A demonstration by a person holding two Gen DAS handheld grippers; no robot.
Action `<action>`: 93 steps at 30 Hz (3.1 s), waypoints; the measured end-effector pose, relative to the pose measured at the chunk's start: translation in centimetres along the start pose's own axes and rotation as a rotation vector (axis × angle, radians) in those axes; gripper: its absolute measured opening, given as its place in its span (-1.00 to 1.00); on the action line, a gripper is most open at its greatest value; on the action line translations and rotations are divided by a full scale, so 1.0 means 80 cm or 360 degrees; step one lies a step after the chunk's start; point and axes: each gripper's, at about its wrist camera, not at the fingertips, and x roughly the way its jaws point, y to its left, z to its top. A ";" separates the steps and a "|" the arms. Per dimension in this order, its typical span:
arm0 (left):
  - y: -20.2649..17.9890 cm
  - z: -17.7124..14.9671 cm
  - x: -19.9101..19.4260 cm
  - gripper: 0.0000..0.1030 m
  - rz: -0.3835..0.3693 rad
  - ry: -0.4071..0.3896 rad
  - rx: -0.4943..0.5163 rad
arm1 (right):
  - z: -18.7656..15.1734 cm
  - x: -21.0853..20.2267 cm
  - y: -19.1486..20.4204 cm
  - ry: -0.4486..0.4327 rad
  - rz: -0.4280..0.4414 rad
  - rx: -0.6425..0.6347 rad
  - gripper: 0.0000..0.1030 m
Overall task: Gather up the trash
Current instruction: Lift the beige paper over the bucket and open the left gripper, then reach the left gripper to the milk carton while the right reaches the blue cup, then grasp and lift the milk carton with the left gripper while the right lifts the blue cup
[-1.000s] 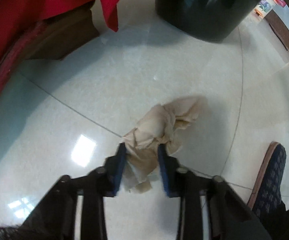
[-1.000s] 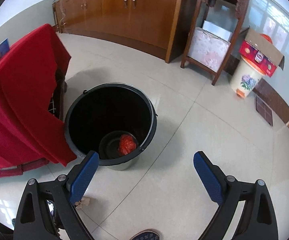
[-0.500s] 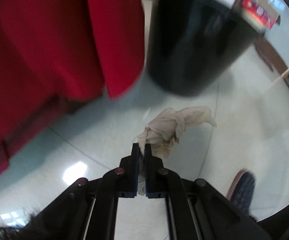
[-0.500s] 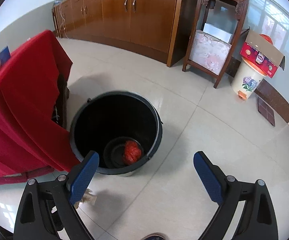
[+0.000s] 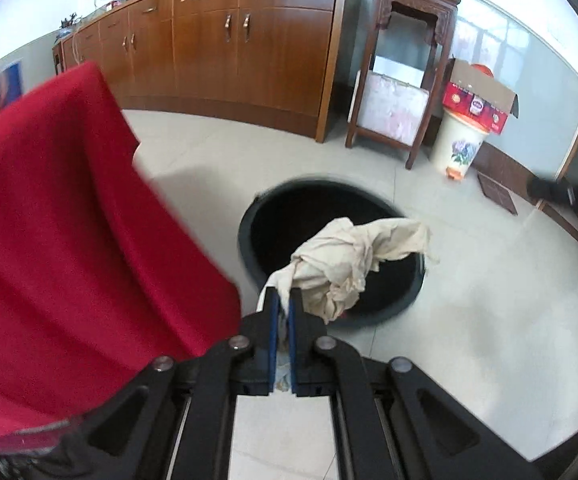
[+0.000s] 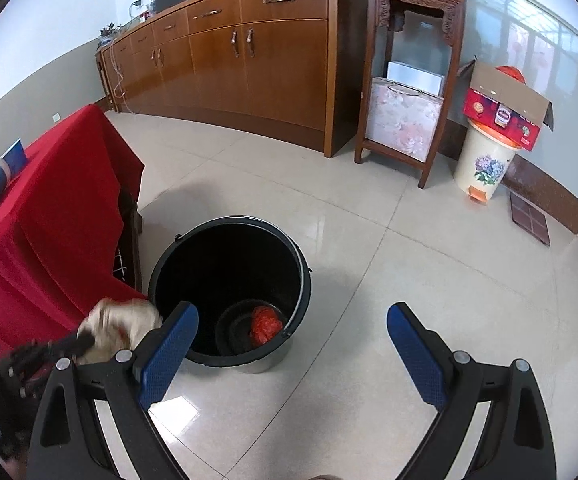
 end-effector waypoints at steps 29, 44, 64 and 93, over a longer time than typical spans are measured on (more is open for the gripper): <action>0.153 0.018 -0.245 0.92 0.0563 -0.0346 -0.0349 | 0.053 -0.078 0.199 -0.0267 0.0328 -0.0195 0.88; 0.337 -0.018 -0.303 0.92 0.0937 -0.0417 -0.0707 | 0.077 -0.099 0.459 -0.0347 0.0580 -0.0628 0.88; 0.397 0.028 -0.201 0.45 0.0957 -0.0216 -0.0662 | 0.121 0.033 0.562 -0.0123 0.0655 -0.0718 0.44; 0.308 0.049 -0.270 0.08 0.0759 -0.0505 -0.0501 | 0.124 -0.045 0.463 -0.0314 0.0647 -0.0581 0.16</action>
